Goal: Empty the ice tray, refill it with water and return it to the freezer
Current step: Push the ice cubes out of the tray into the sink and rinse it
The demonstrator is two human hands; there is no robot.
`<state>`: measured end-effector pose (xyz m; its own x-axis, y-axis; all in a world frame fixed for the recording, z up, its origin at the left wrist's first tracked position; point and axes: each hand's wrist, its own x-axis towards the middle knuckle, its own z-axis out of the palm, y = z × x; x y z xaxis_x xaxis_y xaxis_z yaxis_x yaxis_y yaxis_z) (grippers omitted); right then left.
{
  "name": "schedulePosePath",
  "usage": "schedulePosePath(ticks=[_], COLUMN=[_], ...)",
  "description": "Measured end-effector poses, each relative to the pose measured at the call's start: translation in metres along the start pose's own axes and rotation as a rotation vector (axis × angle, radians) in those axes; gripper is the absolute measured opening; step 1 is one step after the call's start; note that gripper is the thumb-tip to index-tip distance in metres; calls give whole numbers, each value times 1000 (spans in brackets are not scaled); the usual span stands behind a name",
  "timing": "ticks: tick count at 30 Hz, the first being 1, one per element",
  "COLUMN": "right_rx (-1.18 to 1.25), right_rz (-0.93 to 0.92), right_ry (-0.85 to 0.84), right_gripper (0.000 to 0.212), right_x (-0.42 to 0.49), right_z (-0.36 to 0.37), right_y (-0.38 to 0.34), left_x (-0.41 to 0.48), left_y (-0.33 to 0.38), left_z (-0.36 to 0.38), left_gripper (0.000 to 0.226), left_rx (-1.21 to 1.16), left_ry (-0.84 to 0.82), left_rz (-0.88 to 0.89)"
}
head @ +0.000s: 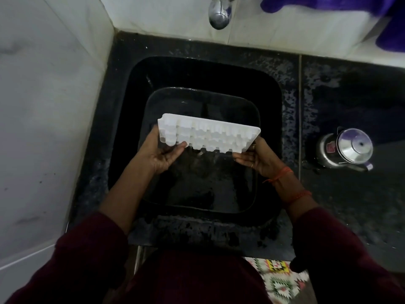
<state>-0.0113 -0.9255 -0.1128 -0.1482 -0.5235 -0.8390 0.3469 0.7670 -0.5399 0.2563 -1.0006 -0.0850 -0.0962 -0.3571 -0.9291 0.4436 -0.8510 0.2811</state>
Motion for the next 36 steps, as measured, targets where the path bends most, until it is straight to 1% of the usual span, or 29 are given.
schedulePosePath(ticks=[3, 5, 9, 10, 12, 14, 15, 17, 18, 19, 20, 21, 22, 23, 24, 26, 27, 28, 29, 32, 34, 36], right_rx=[-15, -14, -25, -42, -97, -238, -326, -563, -690, -749, -721, -634, -520, -403, -313, -172, -103, -60, -32, 48, 88, 134], right_rz=[25, 35, 3, -11, -72, -184, -231, -330, -397, -472, -542, -590, -597, -598, -611, -634, -628, -625, -617, -554, -543, -534], right_ry=[1, 4, -8, -19, -20, -10, -20, -24, 3, 46, 84, 87, 64, 27, 0, -35, -60, -56, -48, -105, -132, -180], right_gripper=[52, 52, 45, 42, 33, 31, 31, 27, 25, 25, 24, 20, 17, 19, 27, 55, 65, 68, 66, 42, 40, 34], right_x=[2, 3, 7, 10, 12, 15, 17, 15, 13, 12, 12, 6, -1, -7, -11, -16, -15, -14, -13, -5, 6, 12], right_z=[-4, -5, -10, -11, -14, -15, -15, -13, -10, -5, 2, 12, 25, 38, 49, 69, 77, 84, 91, 103, 104, 102], right_y=[-2, -3, -9, -11, -20, -32, -39, -55, -65, -75, -86, -100, -115, -129, -142, -166, -175, -184, -192, -211, -216, -220], left_x=[3, 5, 12, 14, 17, 16, 16, 16, 15, 15, 13, 11, 9, 9, 8, 8, 9, 9, 9, 9, 9, 10], left_y=[-1, -3, -1, 1, 4, 4, 4, 3, 4, 6, 8, 10, 11, 13, 14, 17, 18, 20, 21, 22, 24, 27], left_z=[4, 4, 1, -1, -3, -4, -4, -2, -1, 2, 4, 7, 9, 11, 13, 17, 19, 20, 22, 28, 32, 35], left_gripper=[50, 48, 49, 49, 42, 39, 39, 39, 37, 34, 32, 32, 33, 34, 35, 39, 41, 41, 41, 41, 40, 40], left_rx=[-6, -13, -23, -5, 94, 205, 224, 200, 186, 184, 189, 199, 211, 226, 234, 235, 227, 219, 216, 201, 196, 187], left_ry=[-11, -11, 0, -6, -21, -25, -30, -34, -31, -27, -24, -22, -21, -22, -22, -19, -23, -28, -39, -75, -73, -56], left_rz=[-19, -26, -44, -51, -45, -1, 31, 109, 150, 187, 212, 231, 248, 267, 285, 308, 316, 328, 341, 363, 376, 386])
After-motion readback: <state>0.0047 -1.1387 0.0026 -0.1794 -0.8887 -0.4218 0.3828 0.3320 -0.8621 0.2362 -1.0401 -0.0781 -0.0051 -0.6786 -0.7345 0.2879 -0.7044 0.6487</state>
